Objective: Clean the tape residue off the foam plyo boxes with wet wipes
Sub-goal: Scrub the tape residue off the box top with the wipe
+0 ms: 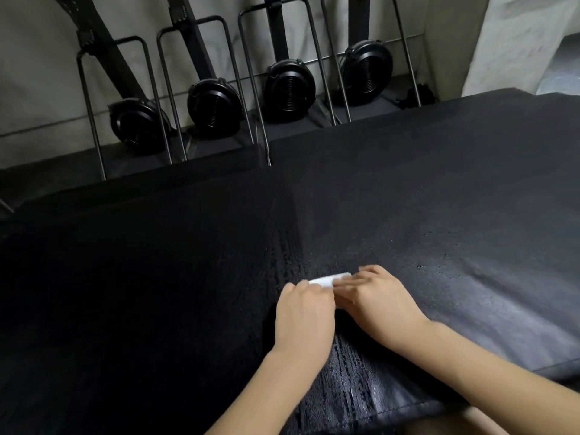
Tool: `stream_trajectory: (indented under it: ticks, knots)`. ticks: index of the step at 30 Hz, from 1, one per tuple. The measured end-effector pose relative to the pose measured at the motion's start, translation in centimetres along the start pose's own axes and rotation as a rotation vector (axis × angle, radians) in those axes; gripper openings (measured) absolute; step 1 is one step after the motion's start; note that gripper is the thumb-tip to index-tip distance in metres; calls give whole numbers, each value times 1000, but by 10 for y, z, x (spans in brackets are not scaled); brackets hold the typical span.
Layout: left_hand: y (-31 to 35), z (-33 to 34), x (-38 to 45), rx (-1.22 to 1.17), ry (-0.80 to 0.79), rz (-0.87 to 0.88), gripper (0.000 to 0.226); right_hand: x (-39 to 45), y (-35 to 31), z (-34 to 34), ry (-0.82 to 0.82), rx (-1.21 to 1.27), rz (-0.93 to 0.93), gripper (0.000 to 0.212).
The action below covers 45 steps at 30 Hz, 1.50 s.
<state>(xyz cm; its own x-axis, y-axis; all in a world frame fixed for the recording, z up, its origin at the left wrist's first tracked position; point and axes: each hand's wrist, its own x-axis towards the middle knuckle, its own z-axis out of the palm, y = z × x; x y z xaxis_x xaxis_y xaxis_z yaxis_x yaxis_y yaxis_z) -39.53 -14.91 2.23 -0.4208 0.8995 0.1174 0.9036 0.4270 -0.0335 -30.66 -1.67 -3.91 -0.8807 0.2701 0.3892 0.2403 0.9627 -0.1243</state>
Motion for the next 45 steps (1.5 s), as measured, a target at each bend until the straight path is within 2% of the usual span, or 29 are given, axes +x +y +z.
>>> stream_trajectory:
  ticks: [3, 8, 11, 12, 15, 16, 18, 20, 23, 25, 28, 34, 37, 39, 42, 43, 45]
  knots:
    - [-5, 9, -3, -69, 14, -1, 24, -3, 2, 0, 5, 5, -1, 20]
    - [-17, 11, 40, -15, 44, -91, 22, 42, 12, -4, -38, 16, -3, 17]
    - [-23, 7, 56, -48, 6, -109, 30, 60, 13, -3, -120, -57, 26, 39]
    - [-25, 7, 55, -84, 12, -103, 34, 61, 14, -2, -134, -98, 27, 40]
    - [-25, 10, 38, -187, 51, -66, 47, 46, 11, -6, -151, -179, 23, 11]
    - [-25, 13, 30, -176, 40, -65, 41, 39, 10, -6, -164, -187, 23, 7]
    - [-25, 14, 22, -131, 49, -58, 27, 30, 12, 0, -210, -175, 27, 16]
    - [-25, 14, 28, -146, 77, -60, 22, 37, 17, 2, -194, -156, 31, 23]
    - [-30, 12, 55, -111, 49, -100, 23, 66, 23, 2, -167, -232, 8, 22]
    - [-37, 16, 76, -94, 61, -109, 22, 90, 27, 3, -187, -277, 47, 19]
    - [-45, 11, 93, -93, -8, -146, 20, 112, 30, 4, -256, -283, 104, 17]
    - [-40, 3, 56, -94, -18, -67, 13, 66, 23, 2, -232, -162, 13, 33]
    - [-40, 6, 40, -80, -3, 73, 33, 44, 21, -1, -261, -74, -17, 46]
    - [-45, 10, 48, -75, -12, 80, 37, 54, 24, -1, -269, -100, -12, 52]
    - [-58, 18, 86, -93, 36, -1, 27, 99, 30, -1, -271, -218, -7, 42]
    - [-64, 20, 103, -67, 90, -15, 27, 117, 33, 0, -271, -245, 13, 38]
    - [-77, 22, 135, -59, 94, -54, 27, 151, 43, 7, -257, -258, 63, 35]
